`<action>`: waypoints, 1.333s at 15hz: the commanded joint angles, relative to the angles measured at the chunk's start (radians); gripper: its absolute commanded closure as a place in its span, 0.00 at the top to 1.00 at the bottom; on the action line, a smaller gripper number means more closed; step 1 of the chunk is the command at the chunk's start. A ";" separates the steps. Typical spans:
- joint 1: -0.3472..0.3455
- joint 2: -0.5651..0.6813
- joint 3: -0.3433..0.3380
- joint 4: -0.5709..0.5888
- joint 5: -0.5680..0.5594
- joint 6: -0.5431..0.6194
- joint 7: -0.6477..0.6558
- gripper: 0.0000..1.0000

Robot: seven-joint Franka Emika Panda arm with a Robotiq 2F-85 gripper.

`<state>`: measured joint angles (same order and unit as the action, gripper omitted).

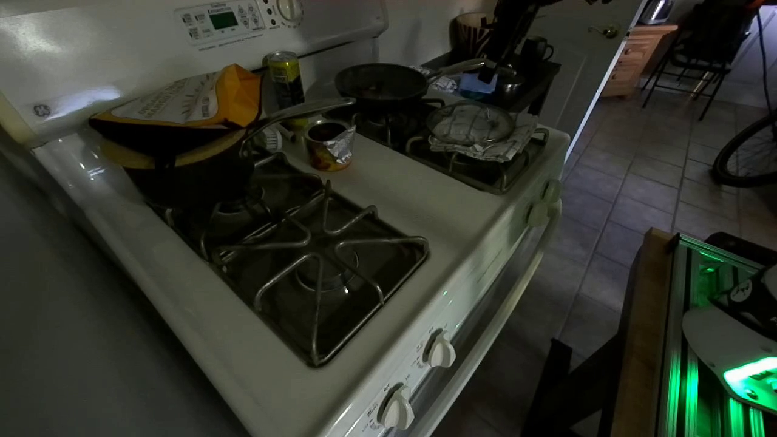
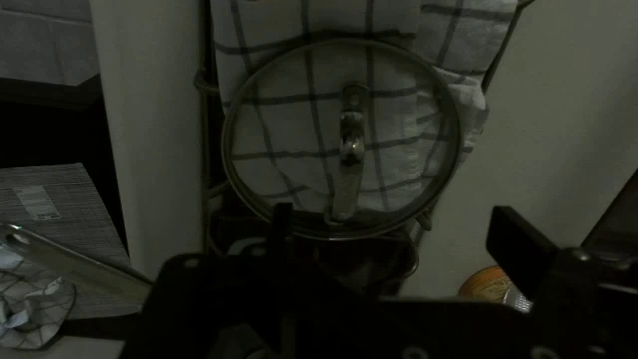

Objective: Put the lid on the pan

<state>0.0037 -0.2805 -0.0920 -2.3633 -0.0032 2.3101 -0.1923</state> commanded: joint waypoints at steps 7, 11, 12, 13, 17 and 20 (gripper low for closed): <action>-0.012 0.148 -0.009 0.019 0.103 0.048 -0.037 1.00; -0.022 0.158 -0.009 0.015 0.115 0.047 -0.047 0.82; -0.024 0.160 -0.010 0.014 0.118 0.049 -0.051 0.80; -0.026 0.161 -0.011 0.015 0.125 0.041 -0.060 0.80; -0.030 0.162 -0.011 0.014 0.135 0.038 -0.079 0.60; -0.031 0.162 -0.011 0.016 0.139 0.038 -0.090 0.39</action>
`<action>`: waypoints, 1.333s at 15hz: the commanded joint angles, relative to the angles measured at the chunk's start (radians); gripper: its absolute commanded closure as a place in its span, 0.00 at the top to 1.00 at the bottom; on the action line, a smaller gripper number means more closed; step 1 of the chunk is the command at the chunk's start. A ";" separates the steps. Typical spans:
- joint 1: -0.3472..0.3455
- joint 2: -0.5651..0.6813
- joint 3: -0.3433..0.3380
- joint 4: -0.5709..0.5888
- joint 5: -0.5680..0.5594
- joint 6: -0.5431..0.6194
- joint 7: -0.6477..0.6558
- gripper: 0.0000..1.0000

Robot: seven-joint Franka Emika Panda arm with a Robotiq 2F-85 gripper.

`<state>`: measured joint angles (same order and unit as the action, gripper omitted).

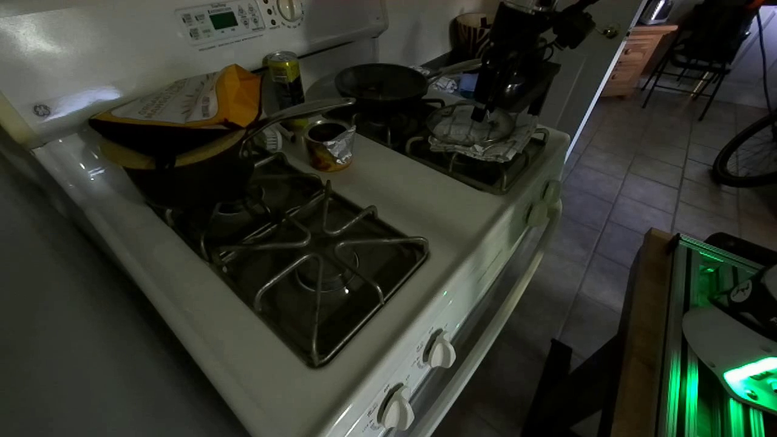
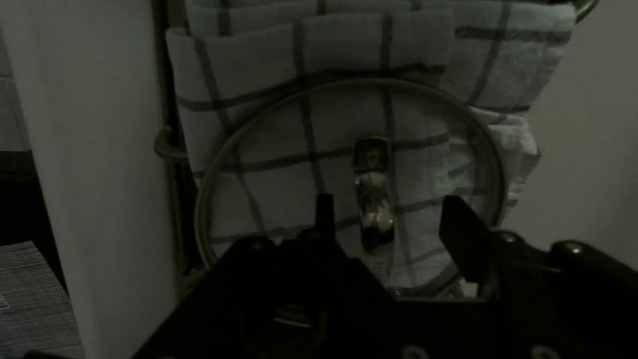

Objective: Put the lid on the pan

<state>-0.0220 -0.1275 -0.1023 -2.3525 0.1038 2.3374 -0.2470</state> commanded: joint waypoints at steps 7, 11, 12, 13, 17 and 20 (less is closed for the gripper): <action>-0.007 0.011 0.000 0.006 0.030 0.017 -0.062 0.01; -0.006 -0.028 0.003 0.021 0.017 -0.033 -0.066 0.05; -0.008 -0.046 0.006 0.032 -0.001 -0.050 -0.059 0.05; -0.010 -0.055 0.007 0.044 -0.015 -0.063 -0.053 0.05; -0.008 -0.069 0.002 0.120 -0.009 -0.206 -0.058 0.05; -0.018 -0.041 0.000 0.187 -0.031 -0.244 -0.034 0.05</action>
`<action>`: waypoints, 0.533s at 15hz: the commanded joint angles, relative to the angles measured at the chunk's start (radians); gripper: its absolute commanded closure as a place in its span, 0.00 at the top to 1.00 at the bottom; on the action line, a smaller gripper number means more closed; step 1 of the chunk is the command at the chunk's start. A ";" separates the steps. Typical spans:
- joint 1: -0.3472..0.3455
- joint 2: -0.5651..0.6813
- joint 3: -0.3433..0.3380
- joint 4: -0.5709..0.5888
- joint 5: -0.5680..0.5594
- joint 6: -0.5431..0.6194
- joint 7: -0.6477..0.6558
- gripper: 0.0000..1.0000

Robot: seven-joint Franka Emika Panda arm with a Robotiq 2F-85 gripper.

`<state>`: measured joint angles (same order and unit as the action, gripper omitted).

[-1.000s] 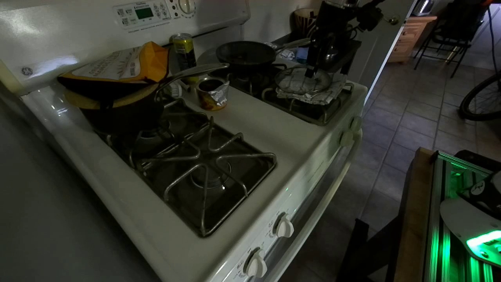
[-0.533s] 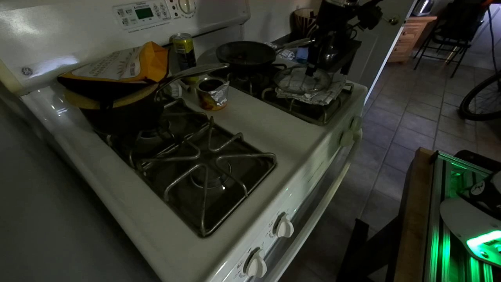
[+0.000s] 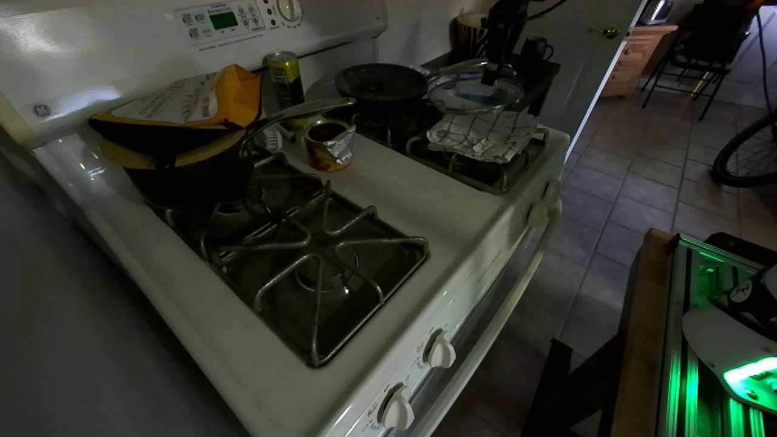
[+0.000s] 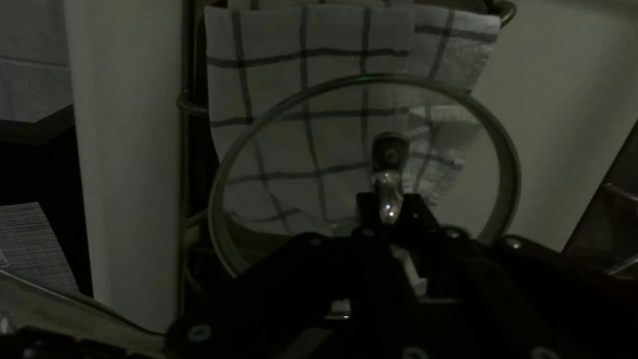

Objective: Put the lid on the pan

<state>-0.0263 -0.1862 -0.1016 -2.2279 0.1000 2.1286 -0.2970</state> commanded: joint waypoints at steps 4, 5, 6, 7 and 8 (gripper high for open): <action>-0.056 0.112 -0.019 0.174 -0.093 0.033 0.066 0.05; -0.065 0.147 -0.025 0.212 -0.102 0.040 0.071 0.05; -0.074 0.188 -0.030 0.259 -0.109 0.045 0.075 0.05; -0.081 0.225 -0.034 0.295 -0.110 0.054 0.078 0.05; -0.086 0.262 -0.035 0.339 -0.098 0.056 0.078 0.05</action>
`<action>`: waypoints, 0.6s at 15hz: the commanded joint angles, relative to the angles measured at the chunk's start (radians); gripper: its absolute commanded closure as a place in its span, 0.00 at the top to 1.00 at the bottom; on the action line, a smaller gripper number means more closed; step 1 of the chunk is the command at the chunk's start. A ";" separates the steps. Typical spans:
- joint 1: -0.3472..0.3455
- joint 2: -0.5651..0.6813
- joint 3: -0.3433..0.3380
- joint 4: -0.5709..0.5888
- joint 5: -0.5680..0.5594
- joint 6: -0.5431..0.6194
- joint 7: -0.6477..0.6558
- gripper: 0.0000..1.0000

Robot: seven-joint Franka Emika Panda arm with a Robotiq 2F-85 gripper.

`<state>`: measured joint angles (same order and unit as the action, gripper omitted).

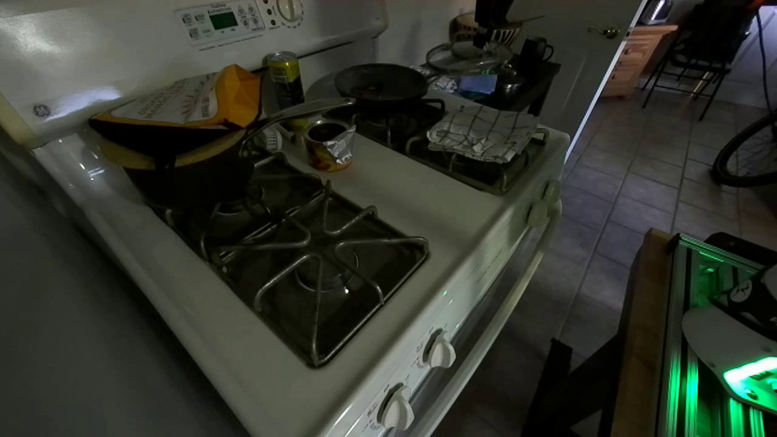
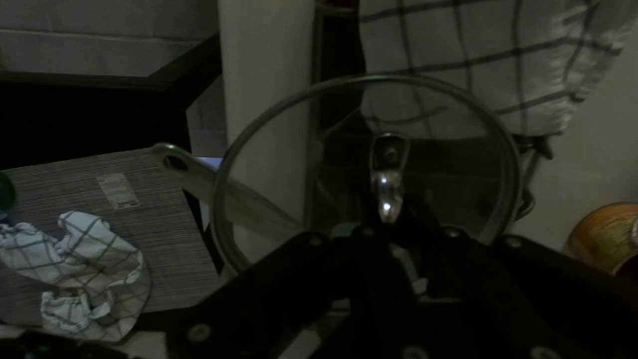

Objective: Put the lid on the pan

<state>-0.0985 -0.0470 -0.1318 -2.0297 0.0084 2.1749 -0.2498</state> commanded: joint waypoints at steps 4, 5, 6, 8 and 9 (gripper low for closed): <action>-0.023 0.144 0.008 0.151 0.018 0.030 0.008 0.05; -0.023 0.163 0.012 0.171 0.021 0.033 0.008 0.18; -0.023 0.169 0.014 0.171 0.021 0.033 0.009 0.18; -0.024 0.170 0.013 0.167 0.020 0.033 0.009 0.18; -0.026 0.169 0.013 0.167 0.021 0.033 0.008 0.18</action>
<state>-0.1152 0.1221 -0.1283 -1.8656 0.0303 2.2117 -0.2422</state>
